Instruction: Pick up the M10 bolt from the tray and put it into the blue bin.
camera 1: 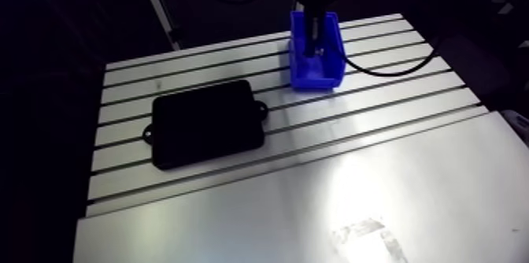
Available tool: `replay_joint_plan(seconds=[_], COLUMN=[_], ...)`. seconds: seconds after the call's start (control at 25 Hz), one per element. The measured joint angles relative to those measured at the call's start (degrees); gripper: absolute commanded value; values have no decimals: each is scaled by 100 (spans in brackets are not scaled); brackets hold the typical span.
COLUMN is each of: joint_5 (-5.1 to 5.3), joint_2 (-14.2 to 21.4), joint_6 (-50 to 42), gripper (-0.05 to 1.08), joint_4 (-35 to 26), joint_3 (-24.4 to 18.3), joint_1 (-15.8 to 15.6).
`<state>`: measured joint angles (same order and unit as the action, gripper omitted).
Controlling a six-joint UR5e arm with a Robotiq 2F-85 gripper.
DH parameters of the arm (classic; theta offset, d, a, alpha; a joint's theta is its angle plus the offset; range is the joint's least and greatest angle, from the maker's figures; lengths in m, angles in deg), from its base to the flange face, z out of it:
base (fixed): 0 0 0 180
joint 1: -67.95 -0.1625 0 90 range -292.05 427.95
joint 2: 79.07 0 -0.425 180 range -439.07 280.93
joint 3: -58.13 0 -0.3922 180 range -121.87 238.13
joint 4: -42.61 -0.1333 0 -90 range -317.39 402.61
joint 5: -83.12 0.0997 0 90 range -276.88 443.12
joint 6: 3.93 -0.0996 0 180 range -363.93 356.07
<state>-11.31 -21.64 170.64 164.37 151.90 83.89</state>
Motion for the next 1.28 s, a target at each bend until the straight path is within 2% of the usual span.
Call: replay_joint_plan(seconds=[0.32,0.56,0.76,0.84,1.04,1.28], joint_5=[-1,-1,5,6,8,17], joint_2=[-56,-75,-87,-88,-86,-52], joint_6=[-53,-76,-138,-181,-222,-232], gripper=[97,88,55,50,23,2], joint_4=[11,11,14,17,18,9], joint_3=[13,14,14,12,6,-23], joint_1=[-2,-2,-2,-2,3,17])
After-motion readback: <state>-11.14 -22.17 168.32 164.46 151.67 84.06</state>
